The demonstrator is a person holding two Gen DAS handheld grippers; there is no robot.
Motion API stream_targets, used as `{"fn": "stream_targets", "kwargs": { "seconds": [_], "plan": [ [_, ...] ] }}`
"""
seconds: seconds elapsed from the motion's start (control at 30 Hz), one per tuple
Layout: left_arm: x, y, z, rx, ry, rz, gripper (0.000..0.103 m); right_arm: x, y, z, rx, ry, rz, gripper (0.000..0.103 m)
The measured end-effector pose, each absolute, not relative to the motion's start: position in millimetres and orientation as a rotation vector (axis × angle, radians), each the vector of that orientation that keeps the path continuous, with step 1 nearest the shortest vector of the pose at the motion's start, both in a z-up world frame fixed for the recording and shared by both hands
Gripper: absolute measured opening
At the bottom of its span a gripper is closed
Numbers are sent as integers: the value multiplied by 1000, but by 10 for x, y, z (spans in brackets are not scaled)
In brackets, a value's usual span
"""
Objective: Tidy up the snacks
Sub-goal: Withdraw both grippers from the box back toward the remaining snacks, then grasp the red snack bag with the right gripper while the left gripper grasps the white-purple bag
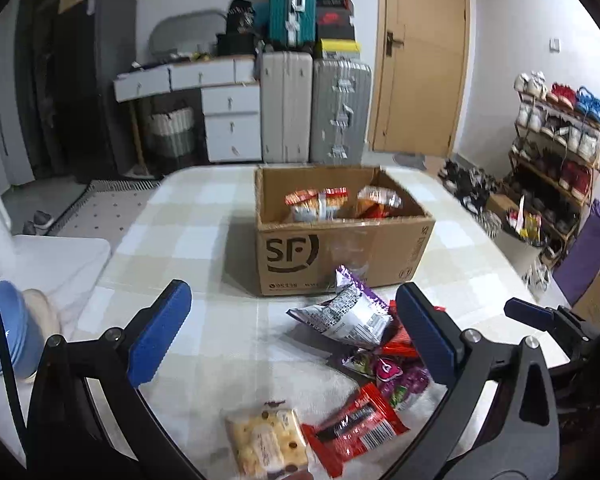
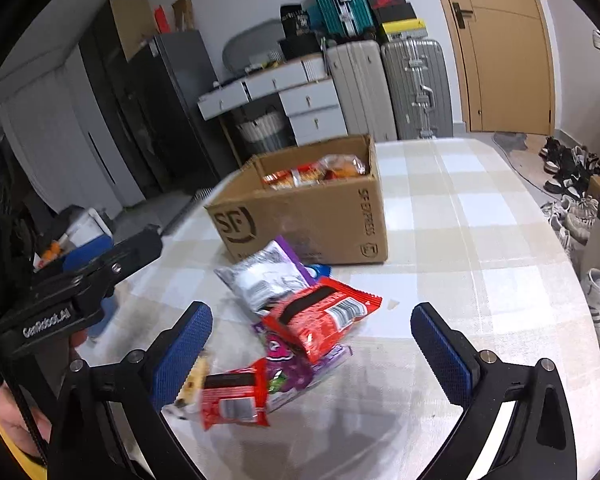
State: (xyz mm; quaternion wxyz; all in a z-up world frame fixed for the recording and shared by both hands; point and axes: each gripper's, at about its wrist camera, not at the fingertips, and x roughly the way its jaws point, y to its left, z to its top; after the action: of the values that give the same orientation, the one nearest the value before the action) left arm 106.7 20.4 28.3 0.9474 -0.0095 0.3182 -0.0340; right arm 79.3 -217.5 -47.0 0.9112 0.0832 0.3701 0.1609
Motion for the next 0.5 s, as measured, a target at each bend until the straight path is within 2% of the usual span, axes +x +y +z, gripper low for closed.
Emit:
{"fn": "stream_targets", "kwargs": {
  "seconds": [0.13, 0.5],
  "plan": [
    [1474, 100, 19, 14, 750, -117, 102, 999, -2154, -675, 167, 836, 341, 101],
    [2089, -37, -370, -23, 859, -184, 102, 1303, -2138, -982, 173, 938, 354, 101]
  ]
}}
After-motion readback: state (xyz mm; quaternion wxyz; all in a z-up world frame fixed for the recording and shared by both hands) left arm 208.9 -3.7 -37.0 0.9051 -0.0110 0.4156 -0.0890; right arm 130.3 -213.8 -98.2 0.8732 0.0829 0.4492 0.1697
